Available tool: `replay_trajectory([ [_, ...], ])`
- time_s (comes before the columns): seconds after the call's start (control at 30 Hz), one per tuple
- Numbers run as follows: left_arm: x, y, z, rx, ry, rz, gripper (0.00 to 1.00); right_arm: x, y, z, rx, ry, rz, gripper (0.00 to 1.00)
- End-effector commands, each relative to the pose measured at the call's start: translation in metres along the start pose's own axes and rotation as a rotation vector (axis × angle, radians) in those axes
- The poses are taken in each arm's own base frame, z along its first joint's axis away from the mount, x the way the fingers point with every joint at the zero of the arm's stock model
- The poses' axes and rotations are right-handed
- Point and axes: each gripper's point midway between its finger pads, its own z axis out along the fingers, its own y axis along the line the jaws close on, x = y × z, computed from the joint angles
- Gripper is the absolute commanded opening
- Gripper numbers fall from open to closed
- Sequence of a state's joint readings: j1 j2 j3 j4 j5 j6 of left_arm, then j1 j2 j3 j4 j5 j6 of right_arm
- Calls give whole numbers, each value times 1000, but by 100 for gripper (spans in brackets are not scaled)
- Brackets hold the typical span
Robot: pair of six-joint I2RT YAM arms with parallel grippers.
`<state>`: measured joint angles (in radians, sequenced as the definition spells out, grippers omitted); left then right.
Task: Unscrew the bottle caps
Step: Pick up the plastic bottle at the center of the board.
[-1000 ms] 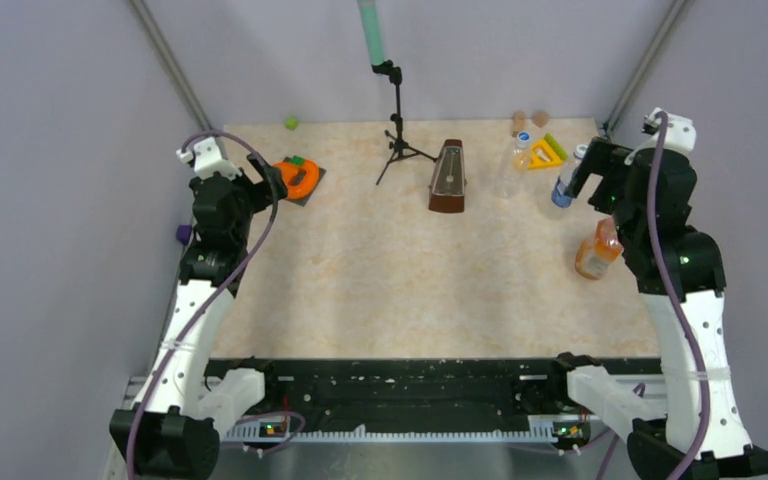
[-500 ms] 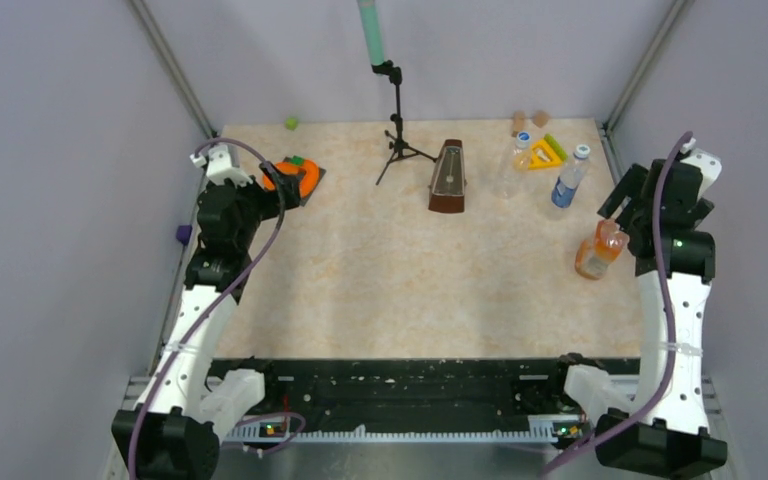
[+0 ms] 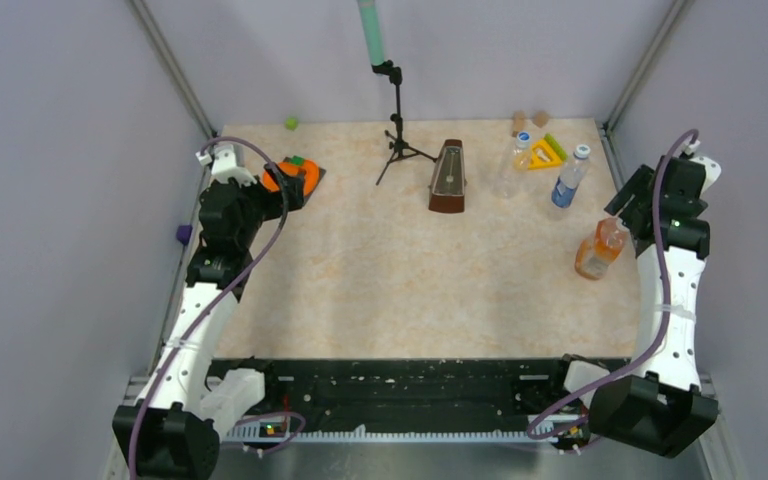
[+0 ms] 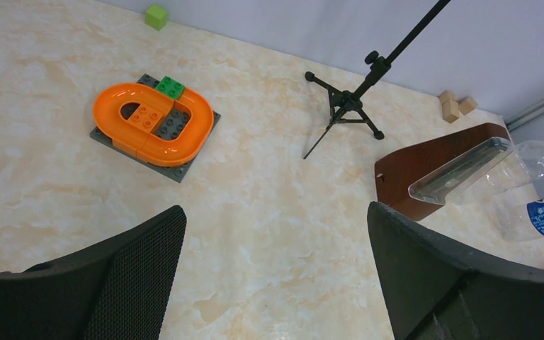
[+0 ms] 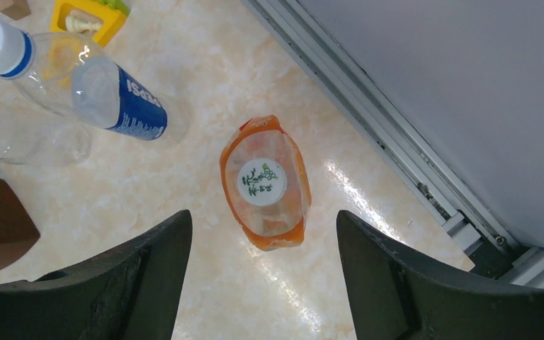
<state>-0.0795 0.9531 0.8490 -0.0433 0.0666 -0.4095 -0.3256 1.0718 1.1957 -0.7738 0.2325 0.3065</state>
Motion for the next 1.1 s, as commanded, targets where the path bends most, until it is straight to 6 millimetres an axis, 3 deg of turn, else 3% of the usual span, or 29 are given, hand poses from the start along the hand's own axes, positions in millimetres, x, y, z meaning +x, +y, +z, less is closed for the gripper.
replay_trajectory([
  [0.0, -27, -7, 1, 18, -77, 42, 99, -17, -6, 8, 48, -49, -1, 73],
  [0.17, -30, -9, 6, 26, -75, 48, 98, -22, -6, 5, 42, -86, 15, 72],
  [0.33, -33, -15, 10, 47, -65, 33, 98, -17, -10, 10, 60, -68, -8, 81],
  [0.43, -37, -18, 10, 54, -70, 22, 99, -23, -13, 5, 71, -109, 4, 85],
  [0.67, -42, -20, 10, 54, -80, 4, 97, -15, -9, 18, 68, -59, -10, 85],
  [1.07, -39, -18, 13, 48, -59, 21, 93, 0, 5, 42, 13, -29, 10, 76],
])
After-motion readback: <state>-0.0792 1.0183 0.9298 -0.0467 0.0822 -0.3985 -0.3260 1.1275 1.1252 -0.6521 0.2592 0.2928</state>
